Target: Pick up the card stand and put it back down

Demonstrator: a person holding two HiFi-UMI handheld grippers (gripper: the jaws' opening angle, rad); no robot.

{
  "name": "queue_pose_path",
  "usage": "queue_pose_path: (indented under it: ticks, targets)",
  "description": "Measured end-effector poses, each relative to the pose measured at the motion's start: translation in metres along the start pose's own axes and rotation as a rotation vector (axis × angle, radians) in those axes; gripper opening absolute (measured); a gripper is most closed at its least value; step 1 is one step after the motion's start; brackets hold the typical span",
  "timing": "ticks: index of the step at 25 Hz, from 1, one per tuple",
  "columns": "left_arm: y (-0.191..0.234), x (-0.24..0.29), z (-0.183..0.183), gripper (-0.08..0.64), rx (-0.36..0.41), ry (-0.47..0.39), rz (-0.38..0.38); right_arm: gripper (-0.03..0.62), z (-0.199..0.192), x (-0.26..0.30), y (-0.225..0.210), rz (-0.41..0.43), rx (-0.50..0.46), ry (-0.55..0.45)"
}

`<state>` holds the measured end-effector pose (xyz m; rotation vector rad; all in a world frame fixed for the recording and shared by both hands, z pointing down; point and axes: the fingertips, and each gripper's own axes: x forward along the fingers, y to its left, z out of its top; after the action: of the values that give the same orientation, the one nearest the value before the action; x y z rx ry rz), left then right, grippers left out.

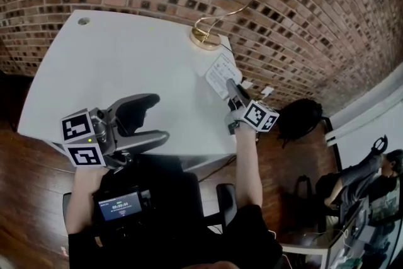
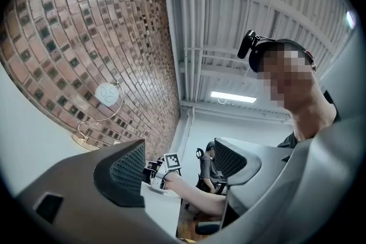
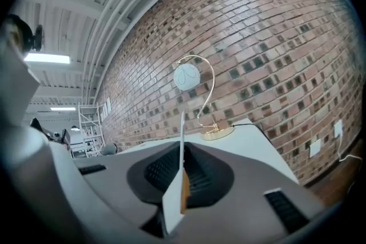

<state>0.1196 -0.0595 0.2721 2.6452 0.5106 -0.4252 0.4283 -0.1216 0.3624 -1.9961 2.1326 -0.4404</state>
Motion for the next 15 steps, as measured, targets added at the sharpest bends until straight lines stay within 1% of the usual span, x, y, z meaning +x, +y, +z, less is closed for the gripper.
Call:
queue_pose_path:
  ticks: [3,7,10,15]
  targets:
    - [-0.005,0.002,-0.002,0.373,0.002,0.002,-0.004,0.021,0.01,-0.002,0.017,0.09,0.042,-0.051]
    - [-0.013,0.006,-0.003,0.373,0.013,0.011,-0.018,0.021,0.025,-0.007,0.047,0.183,0.052,-0.09]
    - [-0.019,0.005,0.0,0.373,0.016,0.012,-0.033,0.021,0.039,-0.006,0.074,0.252,0.035,-0.118]
    - [-0.023,0.003,0.003,0.373,0.014,0.004,-0.039,0.021,0.062,-0.004,0.103,0.32,0.009,-0.148]
